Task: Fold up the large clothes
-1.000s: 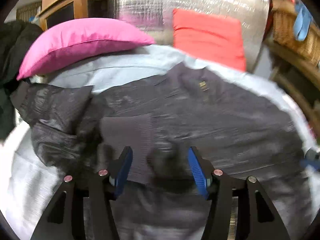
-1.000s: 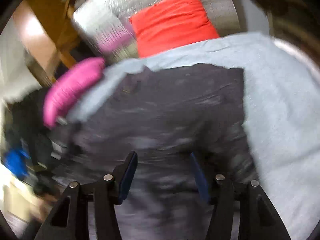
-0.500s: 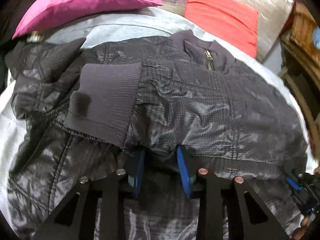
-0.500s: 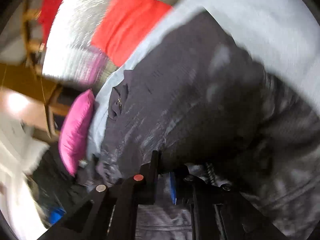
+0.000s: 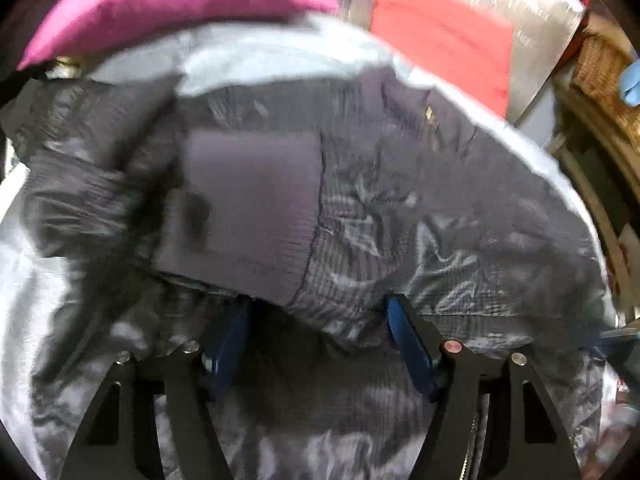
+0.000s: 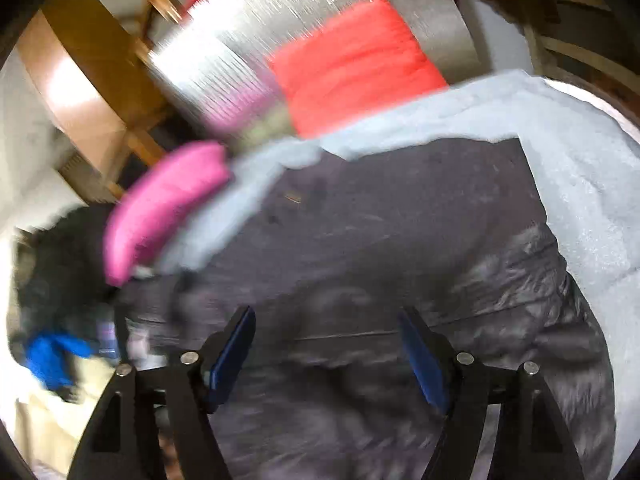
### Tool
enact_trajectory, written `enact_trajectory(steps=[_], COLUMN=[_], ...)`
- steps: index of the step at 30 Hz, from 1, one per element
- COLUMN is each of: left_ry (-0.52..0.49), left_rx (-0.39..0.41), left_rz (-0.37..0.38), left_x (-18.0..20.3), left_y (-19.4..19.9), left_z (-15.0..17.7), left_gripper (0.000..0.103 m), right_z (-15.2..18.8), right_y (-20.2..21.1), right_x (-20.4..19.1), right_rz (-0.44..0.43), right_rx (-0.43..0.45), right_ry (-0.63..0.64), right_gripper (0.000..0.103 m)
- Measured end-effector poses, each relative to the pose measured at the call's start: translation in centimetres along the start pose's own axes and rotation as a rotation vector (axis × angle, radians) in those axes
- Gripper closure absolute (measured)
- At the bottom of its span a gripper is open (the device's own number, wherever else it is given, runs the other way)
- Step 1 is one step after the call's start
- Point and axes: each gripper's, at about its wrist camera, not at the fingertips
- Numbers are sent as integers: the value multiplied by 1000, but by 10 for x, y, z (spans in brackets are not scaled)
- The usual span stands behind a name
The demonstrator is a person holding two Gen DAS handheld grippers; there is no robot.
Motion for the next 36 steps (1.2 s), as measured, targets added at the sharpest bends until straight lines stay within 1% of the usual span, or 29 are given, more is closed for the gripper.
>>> enact_trajectory(steps=[1, 2, 3, 4, 5, 7, 8, 9, 11, 13, 14, 15, 17, 18, 19, 20, 22, 24, 26, 27, 30, 33, 34, 36], left_ry=[-3, -19, -41, -49, -33, 35, 91, 148, 253, 390, 460, 533, 609, 627, 636, 621, 624, 634, 642, 640, 622, 615, 613, 607], left_rx=[16, 43, 95, 146, 211, 305, 346, 352, 344, 330, 329, 328, 309, 301, 300, 348, 389, 437, 471, 484, 496, 525, 531, 549], left_rz=[16, 37, 51, 43, -4, -102, -169, -218, -267, -287, -273, -233, -166, -147, -126, -92, -36, 28, 74, 78, 74, 84, 84, 83], left_x=[-6, -14, -27, -41, -62, -106, -140, -171, -224, -281, -307, -337, -374, -386, -396, -399, -397, -405, -410, -411, -404, -405, -405, -406], left_y=[11, 28, 47, 60, 78, 101, 112, 118, 123, 125, 122, 121, 111, 108, 102, 103, 104, 104, 105, 105, 101, 100, 97, 96], left_z=[1, 4, 10, 12, 18, 28, 34, 38, 49, 59, 66, 76, 95, 103, 110, 118, 125, 133, 138, 139, 135, 141, 136, 140], left_gripper=[32, 32, 30, 22, 15, 11, 11, 11, 11, 11, 11, 11, 11, 11, 11, 10, 8, 6, 6, 6, 4, 4, 4, 4], right_z=[0, 3, 5, 6, 9, 10, 13, 17, 23, 31, 34, 40, 52, 56, 59, 63, 68, 69, 64, 62, 70, 79, 79, 76], right_y=[-11, -5, 2, 8, 17, 28, 33, 38, 38, 30, 22, 16, 2, -8, -18, -29, -54, -83, -118, -140, -189, -249, -258, -288], right_x=[5, 3, -3, -6, -12, -34, -49, -66, -104, -156, -182, -211, -259, -291, -314, -343, -398, -445, -486, -508, -550, -593, -600, -624], right_rz=[-8, -8, 13, 19, 14, 48, 66, 77, 93, 106, 121, 136, 130, 124, 127, 132, 127, 119, 103, 106, 119, 182, 198, 247], right_rx=[-23, 35, 49, 58, 83, 122, 143, 159, 167, 166, 168, 168, 153, 138, 132, 129, 117, 101, 77, 69, 40, 27, 29, 50], right_ry=[-8, 22, 44, 49, 61, 120, 163, 204, 283, 422, 485, 562, 681, 744, 788, 839, 923, 964, 968, 964, 1002, 1081, 1095, 1117], right_gripper=[25, 26, 26, 26, 26, 26, 26, 26, 26, 26, 26, 26, 26, 26, 26, 26, 26, 26, 26, 26, 26, 26, 27, 27])
Point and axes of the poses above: each gripper's, at about its wrist camera, not at the fingertips, and y roughly against the way its jaws point, x to its right, z to its underside, and after that the axes turned 9 degrees about -x, right-handed
